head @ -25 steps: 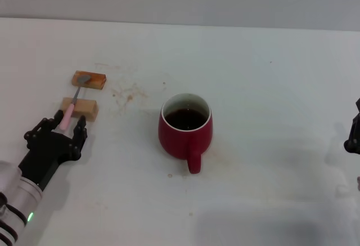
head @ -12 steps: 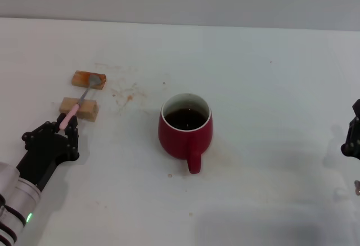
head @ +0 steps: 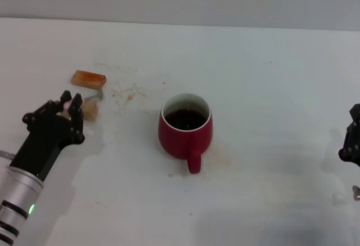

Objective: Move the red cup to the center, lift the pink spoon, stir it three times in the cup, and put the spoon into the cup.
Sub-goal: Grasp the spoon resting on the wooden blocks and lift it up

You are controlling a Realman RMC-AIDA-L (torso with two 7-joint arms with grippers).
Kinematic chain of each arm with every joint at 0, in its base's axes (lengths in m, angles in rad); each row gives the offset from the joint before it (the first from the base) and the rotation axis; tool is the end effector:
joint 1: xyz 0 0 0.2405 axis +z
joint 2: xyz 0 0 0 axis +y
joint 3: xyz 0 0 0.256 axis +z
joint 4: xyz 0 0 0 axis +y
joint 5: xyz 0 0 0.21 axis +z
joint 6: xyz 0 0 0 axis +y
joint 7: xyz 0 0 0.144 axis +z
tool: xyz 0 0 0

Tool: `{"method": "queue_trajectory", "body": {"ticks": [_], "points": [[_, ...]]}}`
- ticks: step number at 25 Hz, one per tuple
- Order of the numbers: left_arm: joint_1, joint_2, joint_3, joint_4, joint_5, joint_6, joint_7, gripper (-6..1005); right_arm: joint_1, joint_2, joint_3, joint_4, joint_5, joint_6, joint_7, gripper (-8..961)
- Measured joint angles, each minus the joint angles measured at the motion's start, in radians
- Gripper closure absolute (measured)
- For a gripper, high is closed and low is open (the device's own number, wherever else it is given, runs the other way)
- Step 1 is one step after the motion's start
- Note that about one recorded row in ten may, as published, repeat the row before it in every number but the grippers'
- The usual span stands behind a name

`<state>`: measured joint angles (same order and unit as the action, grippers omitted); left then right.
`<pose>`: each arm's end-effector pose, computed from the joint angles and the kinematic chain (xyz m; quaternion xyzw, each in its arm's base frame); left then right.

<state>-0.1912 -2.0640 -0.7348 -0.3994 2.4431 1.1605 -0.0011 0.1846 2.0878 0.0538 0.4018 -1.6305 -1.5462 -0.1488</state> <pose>-0.3218 0.2611 -0.0574 -0.7532 -0.2073 -0.2835 0.5561 0.3160 0.2100 -0.0542 -0.6808 0.2027 0.3250 0.6244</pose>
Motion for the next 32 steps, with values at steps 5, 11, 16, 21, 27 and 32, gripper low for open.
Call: {"method": "queue_trajectory", "body": {"ticks": [5, 11, 16, 21, 27, 32], "points": [[0.002, 0.005, -0.009, -0.042, 0.02, 0.073, 0.004, 852, -0.009, 0.0, 0.0, 0.014, 0.0, -0.007, 0.0, 953], [-0.003, 0.022, -0.012, -0.089, 0.046, 0.092, 0.009, 955, -0.021, -0.002, 0.0, 0.033, 0.0, -0.025, 0.0, 953], [-0.002, 0.034, -0.02, -0.076, 0.062, 0.085, 0.047, 998, -0.033, -0.003, 0.0, 0.042, 0.0, -0.049, 0.0, 953], [-0.009, 0.056, -0.019, -0.016, 0.144, 0.079, -0.015, 994, -0.024, -0.003, 0.0, 0.043, 0.003, -0.045, 0.0, 953], [-0.009, 0.028, -0.037, 0.052, 0.146, 0.081, -0.022, 990, -0.007, -0.003, 0.003, 0.037, 0.006, -0.016, 0.0, 953], [0.0, 0.0, -0.084, 0.076, 0.146, 0.079, -0.022, 986, -0.001, -0.003, 0.006, 0.035, 0.007, -0.007, 0.0, 953]]}}
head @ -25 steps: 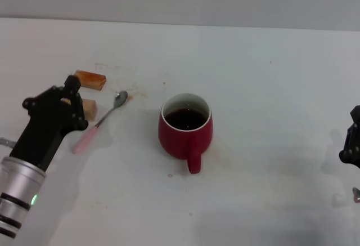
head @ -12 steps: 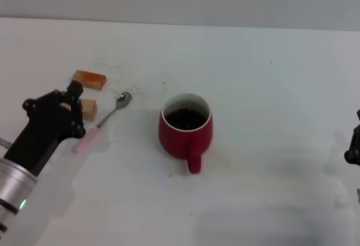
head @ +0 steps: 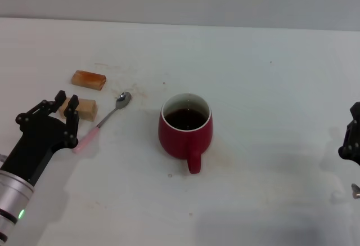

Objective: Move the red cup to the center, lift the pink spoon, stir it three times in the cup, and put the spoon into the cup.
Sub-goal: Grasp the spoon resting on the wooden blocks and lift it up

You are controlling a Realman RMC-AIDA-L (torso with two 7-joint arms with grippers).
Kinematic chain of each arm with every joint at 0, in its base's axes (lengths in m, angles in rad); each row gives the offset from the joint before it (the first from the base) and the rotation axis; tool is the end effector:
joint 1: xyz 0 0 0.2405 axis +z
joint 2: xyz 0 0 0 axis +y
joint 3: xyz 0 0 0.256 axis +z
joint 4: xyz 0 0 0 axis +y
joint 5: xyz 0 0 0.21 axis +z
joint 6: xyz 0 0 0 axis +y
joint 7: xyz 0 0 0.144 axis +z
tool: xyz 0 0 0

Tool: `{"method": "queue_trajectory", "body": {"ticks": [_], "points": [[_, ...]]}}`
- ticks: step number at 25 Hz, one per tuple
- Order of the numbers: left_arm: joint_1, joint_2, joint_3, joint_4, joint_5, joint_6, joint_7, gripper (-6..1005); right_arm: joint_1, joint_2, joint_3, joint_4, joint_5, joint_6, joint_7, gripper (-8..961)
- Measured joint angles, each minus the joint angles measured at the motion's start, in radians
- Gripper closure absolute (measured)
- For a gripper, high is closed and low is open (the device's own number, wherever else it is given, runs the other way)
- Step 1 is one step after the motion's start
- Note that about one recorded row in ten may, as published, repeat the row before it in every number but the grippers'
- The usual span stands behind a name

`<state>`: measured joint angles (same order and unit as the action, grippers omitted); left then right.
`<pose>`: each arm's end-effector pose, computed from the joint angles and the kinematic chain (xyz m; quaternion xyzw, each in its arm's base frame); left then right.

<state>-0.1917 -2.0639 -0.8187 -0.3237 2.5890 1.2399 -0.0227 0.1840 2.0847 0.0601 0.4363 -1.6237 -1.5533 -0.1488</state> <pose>-0.3275 0.2558 -0.0478 -0.7652 -0.1667 -0.2820 0.5542 0.3115 0.2099 -0.0550 -0.6716 0.2127 0.3365 0.6248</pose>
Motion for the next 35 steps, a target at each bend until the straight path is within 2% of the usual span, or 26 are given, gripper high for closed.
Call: {"method": "queue_trajectory", "body": {"ticks": [2, 15, 21, 26, 35], "points": [[0.002, -0.001, -0.004, 0.002, -0.001, -0.001, 0.007, 985, 0.002, 0.0, 0.0, -0.001, 0.0, 0.013, 0.0, 953], [0.046, -0.006, -0.061, -0.009, -0.004, 0.021, -0.016, 495, -0.001, 0.0, -0.005, -0.001, 0.001, 0.035, 0.0, 953], [0.038, 0.003, -0.022, 0.006, 0.006, -0.003, -0.074, 629, -0.001, 0.001, -0.006, -0.001, 0.001, 0.044, 0.0, 954], [0.023, 0.009, 0.006, 0.03, 0.01, -0.034, -0.123, 499, 0.0, 0.002, -0.006, 0.002, -0.003, 0.046, 0.0, 954], [-0.029, 0.011, 0.093, 0.087, 0.035, -0.064, -0.144, 328, -0.005, 0.003, -0.006, 0.005, -0.005, 0.047, 0.0, 954]]}}
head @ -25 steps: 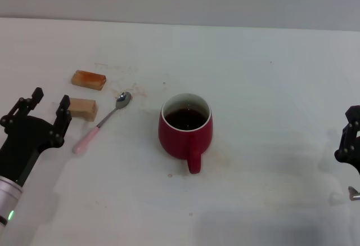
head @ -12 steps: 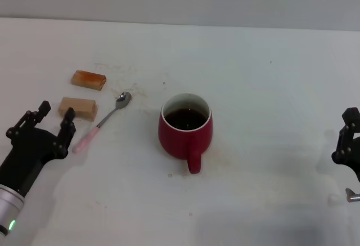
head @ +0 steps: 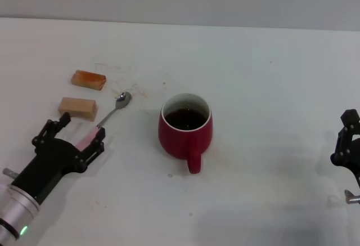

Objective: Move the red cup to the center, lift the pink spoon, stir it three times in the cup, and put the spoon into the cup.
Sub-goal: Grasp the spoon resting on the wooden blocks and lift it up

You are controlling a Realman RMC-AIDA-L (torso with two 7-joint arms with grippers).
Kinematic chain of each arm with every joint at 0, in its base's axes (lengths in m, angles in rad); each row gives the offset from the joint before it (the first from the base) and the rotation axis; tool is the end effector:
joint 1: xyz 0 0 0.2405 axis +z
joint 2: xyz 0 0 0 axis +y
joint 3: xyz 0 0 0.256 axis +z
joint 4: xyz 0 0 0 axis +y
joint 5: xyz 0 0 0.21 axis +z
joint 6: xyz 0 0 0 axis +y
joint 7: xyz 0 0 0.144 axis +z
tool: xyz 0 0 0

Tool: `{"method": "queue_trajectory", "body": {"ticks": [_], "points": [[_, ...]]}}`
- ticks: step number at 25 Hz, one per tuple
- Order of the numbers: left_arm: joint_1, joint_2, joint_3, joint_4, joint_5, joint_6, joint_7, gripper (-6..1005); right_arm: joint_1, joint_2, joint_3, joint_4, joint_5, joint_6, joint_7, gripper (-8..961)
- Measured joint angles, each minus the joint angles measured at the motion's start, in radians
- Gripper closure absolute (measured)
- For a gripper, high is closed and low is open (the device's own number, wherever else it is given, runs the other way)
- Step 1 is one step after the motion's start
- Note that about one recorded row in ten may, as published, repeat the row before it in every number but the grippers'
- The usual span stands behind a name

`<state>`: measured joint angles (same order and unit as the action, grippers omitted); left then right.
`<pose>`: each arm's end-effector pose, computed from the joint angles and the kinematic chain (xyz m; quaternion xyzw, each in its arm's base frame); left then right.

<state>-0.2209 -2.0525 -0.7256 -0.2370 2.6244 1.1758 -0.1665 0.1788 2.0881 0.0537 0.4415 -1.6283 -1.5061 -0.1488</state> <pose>-0.3455 0.2467 -0.0622 -0.8076 -0.2123 -0.2514 0.4894 0.3137 0.2078 -0.0635 -0.6835 0.2290 0.3234 0.6130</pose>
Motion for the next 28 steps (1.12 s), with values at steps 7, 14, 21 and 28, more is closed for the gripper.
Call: {"method": "queue_trajectory", "body": {"ticks": [7, 14, 21, 28], "points": [[-0.007, 0.0, 0.01, 0.004, 0.0, -0.018, -0.001, 155, 0.003, 0.0, 0.0, 0.0, -0.001, 0.003, 0.0, 954], [-0.018, 0.0, 0.006, 0.005, 0.0, -0.086, -0.002, 154, 0.009, 0.0, 0.0, 0.0, -0.001, 0.009, 0.0, 954], [-0.024, 0.001, 0.005, 0.018, -0.001, -0.094, -0.035, 154, 0.011, 0.0, 0.0, 0.0, -0.001, 0.012, 0.0, 954], [-0.031, -0.001, 0.006, 0.041, -0.001, -0.094, -0.073, 153, 0.02, 0.0, 0.0, 0.0, -0.001, 0.035, 0.0, 953]]}}
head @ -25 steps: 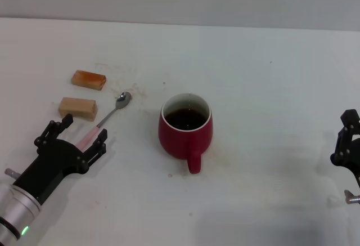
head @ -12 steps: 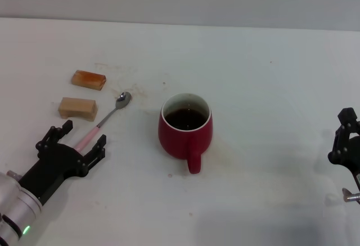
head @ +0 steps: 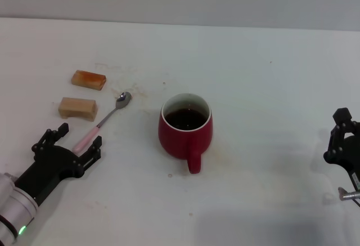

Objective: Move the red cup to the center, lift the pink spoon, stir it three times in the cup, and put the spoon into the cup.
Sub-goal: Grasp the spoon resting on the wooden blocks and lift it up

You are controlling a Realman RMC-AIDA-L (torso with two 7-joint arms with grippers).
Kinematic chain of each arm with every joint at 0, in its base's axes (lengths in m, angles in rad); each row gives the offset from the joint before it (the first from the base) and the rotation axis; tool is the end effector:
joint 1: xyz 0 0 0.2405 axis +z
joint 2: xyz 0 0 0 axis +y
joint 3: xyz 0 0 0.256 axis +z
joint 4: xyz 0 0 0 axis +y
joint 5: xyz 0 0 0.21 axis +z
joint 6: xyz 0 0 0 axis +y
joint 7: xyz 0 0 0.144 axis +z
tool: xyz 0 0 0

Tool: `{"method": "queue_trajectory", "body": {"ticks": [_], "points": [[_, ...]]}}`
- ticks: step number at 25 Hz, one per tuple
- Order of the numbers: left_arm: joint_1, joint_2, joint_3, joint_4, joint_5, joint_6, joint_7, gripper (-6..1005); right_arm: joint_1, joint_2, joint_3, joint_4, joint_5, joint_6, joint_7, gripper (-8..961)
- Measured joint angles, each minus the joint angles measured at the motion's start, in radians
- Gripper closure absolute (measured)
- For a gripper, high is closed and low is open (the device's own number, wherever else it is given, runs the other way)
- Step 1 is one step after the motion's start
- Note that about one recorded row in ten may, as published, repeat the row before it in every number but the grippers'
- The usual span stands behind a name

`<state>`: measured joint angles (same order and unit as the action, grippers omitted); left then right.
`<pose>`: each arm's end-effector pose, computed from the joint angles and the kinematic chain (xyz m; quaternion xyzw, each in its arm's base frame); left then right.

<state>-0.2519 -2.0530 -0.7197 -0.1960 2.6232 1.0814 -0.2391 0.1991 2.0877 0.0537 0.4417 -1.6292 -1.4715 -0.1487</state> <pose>-0.3602 0.2521 -0.0660 -0.8125 -0.2557 -0.2168 0.4769 0.3122 0.2144 -0.0676 -0.6932 0.2314 0.3185 0.6038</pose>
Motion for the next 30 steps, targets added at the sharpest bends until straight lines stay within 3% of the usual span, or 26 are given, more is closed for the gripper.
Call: {"method": "queue_trajectory", "body": {"ticks": [30], "points": [[0.001, -0.007, 0.01, -0.003, 0.002, 0.0, -0.035, 154, 0.004, 0.0, 0.0, 0.0, 0.0, 0.002, 0.0, 953]]}}
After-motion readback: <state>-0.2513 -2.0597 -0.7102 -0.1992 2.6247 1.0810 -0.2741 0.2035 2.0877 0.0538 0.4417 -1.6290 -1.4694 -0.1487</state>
